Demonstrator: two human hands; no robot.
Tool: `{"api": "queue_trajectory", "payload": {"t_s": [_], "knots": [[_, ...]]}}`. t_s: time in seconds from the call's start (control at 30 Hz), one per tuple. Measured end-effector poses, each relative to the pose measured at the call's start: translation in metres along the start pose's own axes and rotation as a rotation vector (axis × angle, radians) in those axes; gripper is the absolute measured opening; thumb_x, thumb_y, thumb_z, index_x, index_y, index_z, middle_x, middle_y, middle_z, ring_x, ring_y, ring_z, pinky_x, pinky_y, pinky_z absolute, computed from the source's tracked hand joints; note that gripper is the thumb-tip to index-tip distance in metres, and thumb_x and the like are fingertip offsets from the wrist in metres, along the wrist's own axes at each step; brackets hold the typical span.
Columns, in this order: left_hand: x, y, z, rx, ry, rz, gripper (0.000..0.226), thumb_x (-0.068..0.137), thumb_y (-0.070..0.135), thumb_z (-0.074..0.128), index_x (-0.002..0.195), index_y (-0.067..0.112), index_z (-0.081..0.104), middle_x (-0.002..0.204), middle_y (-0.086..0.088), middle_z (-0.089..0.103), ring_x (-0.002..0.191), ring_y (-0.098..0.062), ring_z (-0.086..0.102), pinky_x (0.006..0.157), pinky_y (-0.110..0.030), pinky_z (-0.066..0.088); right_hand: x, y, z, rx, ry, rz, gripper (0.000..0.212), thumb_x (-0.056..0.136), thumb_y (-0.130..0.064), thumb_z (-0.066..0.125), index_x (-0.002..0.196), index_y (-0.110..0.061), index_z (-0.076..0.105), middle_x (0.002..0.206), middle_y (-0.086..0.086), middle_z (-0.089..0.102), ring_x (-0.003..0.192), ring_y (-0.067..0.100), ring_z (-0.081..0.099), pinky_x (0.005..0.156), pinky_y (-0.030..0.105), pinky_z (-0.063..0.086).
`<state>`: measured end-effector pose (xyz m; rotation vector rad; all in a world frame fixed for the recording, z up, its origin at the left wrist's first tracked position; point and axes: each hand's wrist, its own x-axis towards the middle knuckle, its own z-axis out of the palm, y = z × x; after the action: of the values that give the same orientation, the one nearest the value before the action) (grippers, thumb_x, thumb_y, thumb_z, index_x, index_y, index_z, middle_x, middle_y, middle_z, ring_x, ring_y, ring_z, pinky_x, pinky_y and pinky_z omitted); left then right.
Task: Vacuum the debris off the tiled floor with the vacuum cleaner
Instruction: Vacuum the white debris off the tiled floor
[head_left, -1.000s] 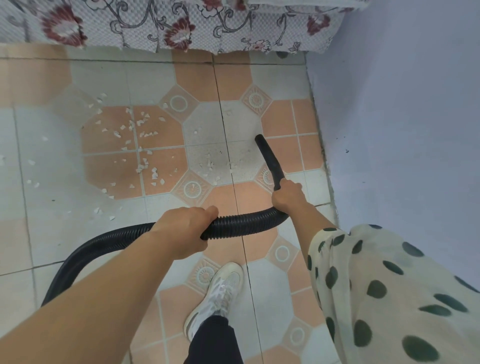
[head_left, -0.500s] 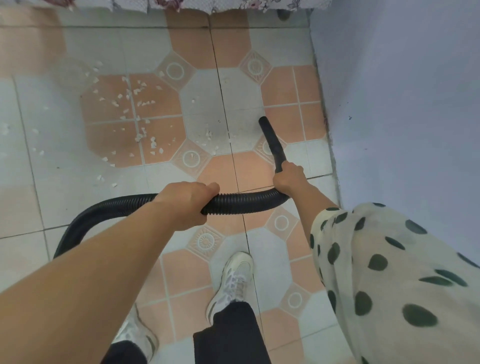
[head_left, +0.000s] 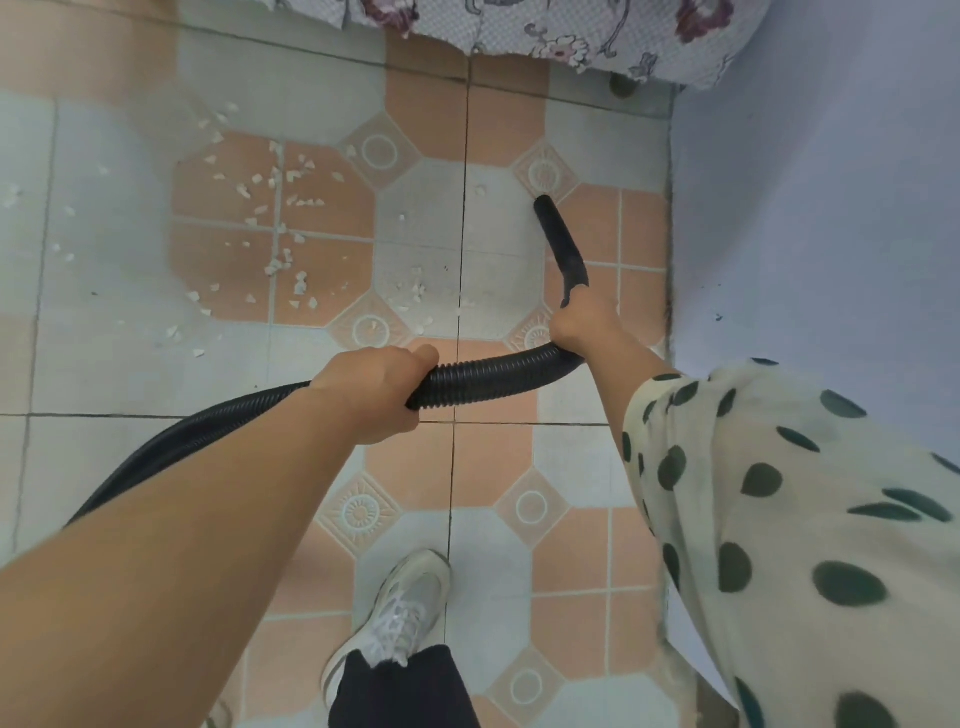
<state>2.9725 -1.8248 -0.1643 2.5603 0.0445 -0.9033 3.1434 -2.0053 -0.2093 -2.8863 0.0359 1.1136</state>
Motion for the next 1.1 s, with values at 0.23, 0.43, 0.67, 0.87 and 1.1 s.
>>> {"api": "queue_trajectory", "payload": {"t_s": [0.23, 0.43, 0.67, 0.87, 1.1], "knots": [[0.005, -0.001, 0.008, -0.022, 0.023, -0.020, 0.027, 0.082, 0.019, 0.058, 0.097, 0.023, 0.036, 0.074, 0.004, 0.046, 0.067, -0.019, 0.051, 0.050, -0.027, 0.033, 0.013, -0.008, 0.001, -0.041, 0.005, -0.096, 0.038, 0.095, -0.011, 0.048, 0.131, 0.000, 0.047, 0.126, 0.017, 0.052, 0.109, 0.033, 0.054, 0.078, 0.032, 0.041], [-0.025, 0.008, 0.018, -0.011, -0.005, 0.050, 0.027, 0.083, 0.020, 0.057, 0.093, 0.024, 0.032, 0.072, 0.006, 0.044, 0.061, -0.013, 0.044, 0.048, -0.025, 0.029, -0.017, 0.005, 0.012, -0.100, -0.056, -0.168, 0.034, 0.095, -0.012, 0.047, 0.128, -0.004, 0.047, 0.121, 0.019, 0.054, 0.106, 0.034, 0.054, 0.088, 0.040, 0.049], [-0.052, 0.015, 0.024, -0.005, -0.038, 0.122, 0.028, 0.083, 0.018, 0.057, 0.094, 0.024, 0.032, 0.074, 0.005, 0.045, 0.065, -0.016, 0.049, 0.050, -0.025, 0.032, -0.056, 0.028, 0.024, -0.117, -0.048, -0.085, 0.035, 0.095, -0.012, 0.046, 0.129, -0.001, 0.049, 0.124, 0.019, 0.049, 0.089, 0.029, 0.052, 0.073, 0.034, 0.043], [-0.080, 0.015, 0.039, 0.079, -0.077, 0.169, 0.029, 0.082, 0.020, 0.057, 0.093, 0.026, 0.031, 0.077, 0.006, 0.046, 0.068, -0.019, 0.047, 0.050, -0.027, 0.030, -0.097, 0.051, 0.057, -0.089, -0.108, -0.055, 0.033, 0.093, -0.012, 0.044, 0.125, -0.005, 0.049, 0.123, 0.019, 0.049, 0.088, 0.028, 0.051, 0.075, 0.036, 0.041], [-0.110, 0.015, 0.060, 0.164, -0.108, 0.216, 0.030, 0.082, 0.020, 0.056, 0.091, 0.026, 0.029, 0.073, 0.008, 0.041, 0.071, -0.019, 0.047, 0.055, -0.029, 0.031, -0.141, 0.068, 0.089, -0.043, -0.127, -0.030, 0.033, 0.095, -0.013, 0.043, 0.126, -0.004, 0.048, 0.123, 0.019, 0.049, 0.090, 0.029, 0.051, 0.075, 0.035, 0.042]]}}
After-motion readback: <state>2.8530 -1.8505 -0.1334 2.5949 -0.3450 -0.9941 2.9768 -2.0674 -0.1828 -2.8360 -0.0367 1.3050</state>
